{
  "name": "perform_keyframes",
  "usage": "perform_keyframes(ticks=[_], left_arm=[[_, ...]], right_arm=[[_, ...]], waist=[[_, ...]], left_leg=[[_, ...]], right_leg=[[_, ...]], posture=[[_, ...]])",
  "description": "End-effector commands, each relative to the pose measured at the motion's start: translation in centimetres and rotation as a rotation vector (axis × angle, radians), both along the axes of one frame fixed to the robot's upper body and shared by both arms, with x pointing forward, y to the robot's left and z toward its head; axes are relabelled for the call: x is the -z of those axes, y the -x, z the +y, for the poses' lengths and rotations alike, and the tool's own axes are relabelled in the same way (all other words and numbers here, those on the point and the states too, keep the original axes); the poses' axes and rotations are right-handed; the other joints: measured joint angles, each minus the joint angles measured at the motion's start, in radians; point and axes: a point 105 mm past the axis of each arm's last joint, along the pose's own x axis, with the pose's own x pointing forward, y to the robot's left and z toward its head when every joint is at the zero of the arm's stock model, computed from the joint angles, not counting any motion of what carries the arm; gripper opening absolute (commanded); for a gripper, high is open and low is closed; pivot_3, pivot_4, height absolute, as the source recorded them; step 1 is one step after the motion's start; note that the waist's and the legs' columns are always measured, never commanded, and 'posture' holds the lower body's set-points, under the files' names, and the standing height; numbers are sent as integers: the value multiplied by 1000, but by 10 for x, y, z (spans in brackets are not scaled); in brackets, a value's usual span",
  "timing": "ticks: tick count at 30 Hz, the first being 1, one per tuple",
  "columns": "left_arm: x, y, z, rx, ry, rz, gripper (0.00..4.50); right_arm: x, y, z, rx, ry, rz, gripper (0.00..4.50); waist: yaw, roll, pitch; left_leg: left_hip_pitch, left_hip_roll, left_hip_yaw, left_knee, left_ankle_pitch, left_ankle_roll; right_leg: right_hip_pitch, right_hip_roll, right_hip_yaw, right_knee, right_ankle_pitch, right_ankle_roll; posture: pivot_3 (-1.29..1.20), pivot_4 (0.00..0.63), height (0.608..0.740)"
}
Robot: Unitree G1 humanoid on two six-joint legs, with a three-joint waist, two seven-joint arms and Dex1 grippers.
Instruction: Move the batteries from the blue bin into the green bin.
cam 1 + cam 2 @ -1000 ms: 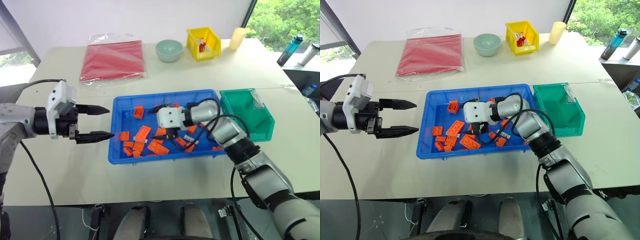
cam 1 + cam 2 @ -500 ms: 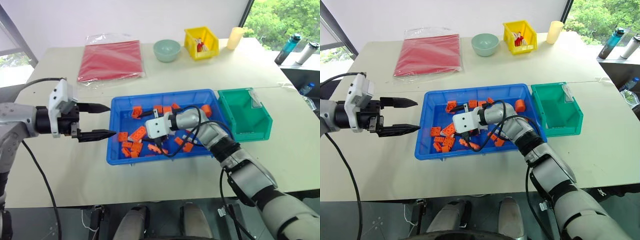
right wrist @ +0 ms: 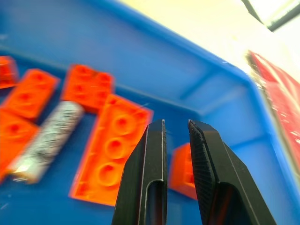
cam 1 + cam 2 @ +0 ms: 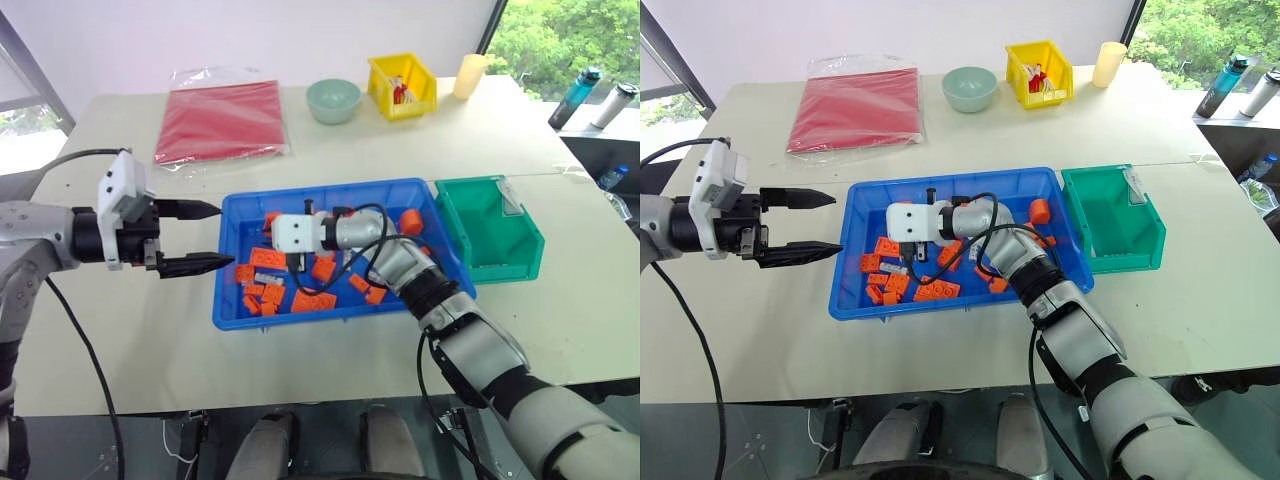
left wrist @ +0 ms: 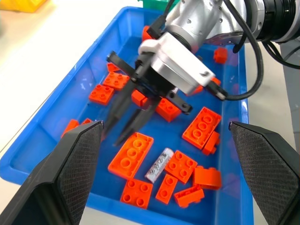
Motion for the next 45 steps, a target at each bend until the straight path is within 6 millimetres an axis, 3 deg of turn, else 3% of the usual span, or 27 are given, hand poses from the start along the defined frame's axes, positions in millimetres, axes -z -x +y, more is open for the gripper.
perform_keyframes(ticks=[1,4,7,10,14,16,21,28,45], left_arm=[[-11,-1,-2,8,-5,-53,4500],[-9,-1,-3,10,-13,-54,4500],[-6,1,-2,22,-27,-39,4500],[-2,3,0,33,-49,-27,4500],[3,2,0,43,-67,-24,4500],[4,2,0,44,-67,-25,4500],[7,1,-1,50,-79,-24,4500],[4,2,2,38,-83,-30,4500],[1,2,7,23,-81,-33,4500]], right_arm=[[-18,-11,7,65,-75,6,819],[-31,-14,5,85,-118,34,819],[-54,-1,2,41,-190,207,819],[-61,17,-4,2,-142,321,819],[-49,53,-6,-70,-50,498,819],[-40,59,-4,-52,-30,535,819],[-12,59,9,35,-16,626,819],[8,54,15,97,-7,672,819],[33,49,15,131,44,668,819]], waist=[[-2,0,0],[-6,0,0],[-9,0,0],[-16,0,0],[-18,0,0],[-19,0,0],[-19,0,0],[-17,0,0],[-19,0,0]], left_leg=[[0,0,0,0,0,0],[0,0,0,0,0,0],[0,0,0,0,0,0],[0,0,-1,0,0,0],[0,0,-2,0,0,0],[0,0,-1,0,0,0],[0,0,-1,0,0,0],[0,-1,-1,0,0,0],[0,-2,-2,-1,0,0]], right_leg=[[0,0,0,0,0,0],[0,0,0,0,0,0],[0,0,0,1,0,0],[0,0,0,2,0,0],[0,0,0,2,0,0],[0,-1,0,2,0,0],[-1,-1,0,2,0,0],[0,-2,0,2,0,0],[-1,-2,0,2,0,0]], posture=[[0,150,717],[0,150,717],[0,150,717],[0,150,717],[0,150,717],[0,150,717],[0,150,717],[0,150,717],[0,150,717]])
